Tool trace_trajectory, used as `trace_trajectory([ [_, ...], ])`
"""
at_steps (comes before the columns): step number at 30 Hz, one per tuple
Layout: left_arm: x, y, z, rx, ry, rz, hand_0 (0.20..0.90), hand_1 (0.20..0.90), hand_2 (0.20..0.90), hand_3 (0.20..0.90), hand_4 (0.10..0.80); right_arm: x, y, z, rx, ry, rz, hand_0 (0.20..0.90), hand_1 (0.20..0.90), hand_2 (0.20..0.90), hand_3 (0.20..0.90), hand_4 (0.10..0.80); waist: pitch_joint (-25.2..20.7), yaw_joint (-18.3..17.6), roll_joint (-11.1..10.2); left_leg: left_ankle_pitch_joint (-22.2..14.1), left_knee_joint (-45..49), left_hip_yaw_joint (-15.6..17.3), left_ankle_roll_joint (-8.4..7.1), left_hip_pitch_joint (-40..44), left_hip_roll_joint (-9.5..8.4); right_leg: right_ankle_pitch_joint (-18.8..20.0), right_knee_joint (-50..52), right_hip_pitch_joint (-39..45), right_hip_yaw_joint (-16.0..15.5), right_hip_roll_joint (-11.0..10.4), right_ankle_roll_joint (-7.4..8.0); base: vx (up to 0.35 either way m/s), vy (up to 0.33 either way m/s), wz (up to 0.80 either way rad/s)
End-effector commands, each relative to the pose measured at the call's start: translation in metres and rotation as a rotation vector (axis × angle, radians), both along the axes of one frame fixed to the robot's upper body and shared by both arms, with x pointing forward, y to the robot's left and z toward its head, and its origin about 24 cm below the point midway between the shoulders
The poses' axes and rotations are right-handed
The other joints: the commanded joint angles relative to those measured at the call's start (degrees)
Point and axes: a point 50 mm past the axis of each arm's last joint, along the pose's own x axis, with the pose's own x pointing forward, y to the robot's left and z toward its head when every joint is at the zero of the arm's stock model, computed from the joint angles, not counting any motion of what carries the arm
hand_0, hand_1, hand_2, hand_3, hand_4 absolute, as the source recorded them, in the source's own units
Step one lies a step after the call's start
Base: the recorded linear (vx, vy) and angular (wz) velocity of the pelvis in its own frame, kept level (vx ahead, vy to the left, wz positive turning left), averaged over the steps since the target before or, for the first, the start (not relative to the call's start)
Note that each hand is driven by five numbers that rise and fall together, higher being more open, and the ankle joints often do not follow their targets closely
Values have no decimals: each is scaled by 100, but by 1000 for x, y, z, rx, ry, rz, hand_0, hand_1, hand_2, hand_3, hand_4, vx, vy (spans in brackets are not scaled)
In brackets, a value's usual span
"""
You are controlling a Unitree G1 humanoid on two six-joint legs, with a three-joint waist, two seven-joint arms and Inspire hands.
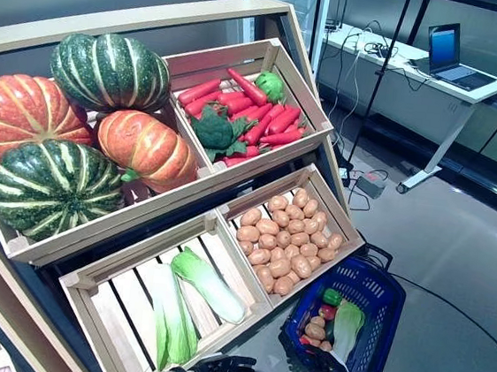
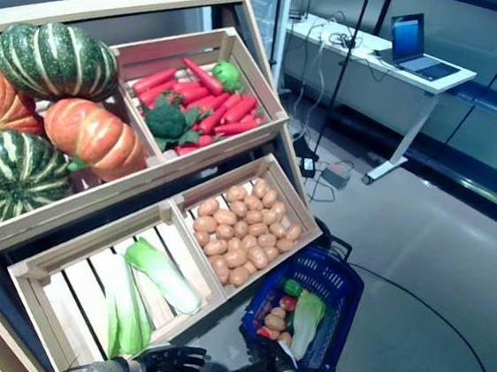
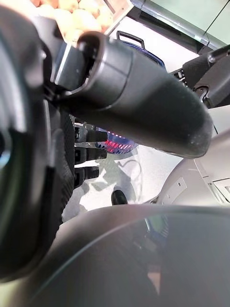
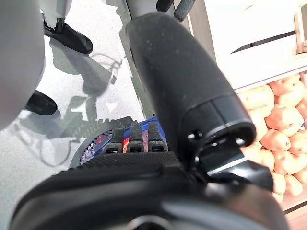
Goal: Put vegetables into the basket
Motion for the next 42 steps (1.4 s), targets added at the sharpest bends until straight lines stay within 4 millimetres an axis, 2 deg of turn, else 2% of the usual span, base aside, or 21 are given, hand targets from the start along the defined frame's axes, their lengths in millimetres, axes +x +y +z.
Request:
trace_trajectory([
  [1, 32, -13, 10, -39, -83, -64, 900, 900, 900, 900, 800, 35, 4, 13, 29, -112, -4, 900, 900, 900, 900, 800, 311, 55, -82, -552, 15, 107, 271, 125, -331, 23, 10, -30, 26, -23, -184, 0, 0, 0],
  [14, 37, -13, 13, -52, -101, -80, 900, 900, 900, 900, 800, 37, 2, 14, 30, -109, 7, 900, 900, 900, 900, 800, 366, 50, -55, -545, 15, 115, 269, 111, -328, 28, 10, -45, 34, -26, -180, 0, 0, 0],
  [21, 46, -17, 20, -41, -227, -95, 900, 900, 900, 900, 800, 40, 2, 15, 23, -128, -1, 900, 900, 900, 900, 800, 369, 56, -47, -546, 15, 112, 268, 99, -329, 20, 10, -54, 39, -28, -186, 0, 0, 0],
  [25, 71, -17, 39, -93, -394, 56, 900, 900, 900, 900, 800, 47, 1, 21, 14, -183, -26, 900, 900, 900, 900, 800, 394, 59, -58, -549, 15, 95, 252, 101, -330, 23, 10, -55, 63, -23, -185, 0, 0, 0],
  [28, 94, -14, 64, -160, -531, 150, 900, 900, 900, 900, 800, 55, 0, 28, 25, -227, -60, 900, 900, 900, 900, 800, 446, 88, -73, -541, 15, 85, 246, 96, -329, 29, 10, -61, 62, -21, -203, 0, 0, 0],
  [29, 105, -12, 79, -189, -607, 164, 900, 900, 900, 900, 800, 58, -2, 32, 37, -240, -81, 900, 900, 900, 900, 800, 479, 105, -80, -528, 15, 87, 246, 76, -325, 40, 11, -76, 63, -20, -219, 0, 0, 0],
  [33, 117, -8, 105, -298, -720, 211, 900, 900, 900, 900, 800, 57, -6, 35, 61, -252, -111, 900, 900, 900, 900, 800, 521, 116, -87, -524, 15, 107, 253, 69, -313, 47, 13, -76, 61, -13, -239, 0, 0, 0],
  [35, 127, -1, 126, -406, -809, 318, 900, 900, 900, 900, 800, 56, -9, 37, 90, -270, -154, 900, 900, 900, 900, 800, 540, 128, -98, -539, 15, 87, 260, 89, -314, 32, 10, -43, 47, -11, -263, 18, 5, 0],
  [37, 133, 6, 139, -441, -873, 397, 900, 900, 900, 900, 800, 56, -8, 39, 114, -288, -188, 900, 900, 900, 900, 800, 540, 148, -110, -553, 15, 59, 260, 113, -317, 20, 10, -8, 29, -17, -276, 56, 5, 1],
  [39, 138, 24, 151, -294, -989, 534, 900, 900, 900, 900, 800, 56, -3, 43, 140, -306, -204, 900, 900, 900, 900, 800, 517, 157, -138, -567, 15, 30, 250, 140, -318, 9, 10, 33, 13, -23, -284, 79, -1, 3],
  [42, 141, 39, 157, -112, -1054, 634, 900, 900, 900, 900, 800, 56, -1, 46, 160, -322, -224, 900, 900, 900, 900, 800, 514, 149, -155, -547, 15, -1, 235, 147, -314, -16, 42, 48, -11, -22, -305, 68, 3, 3],
])
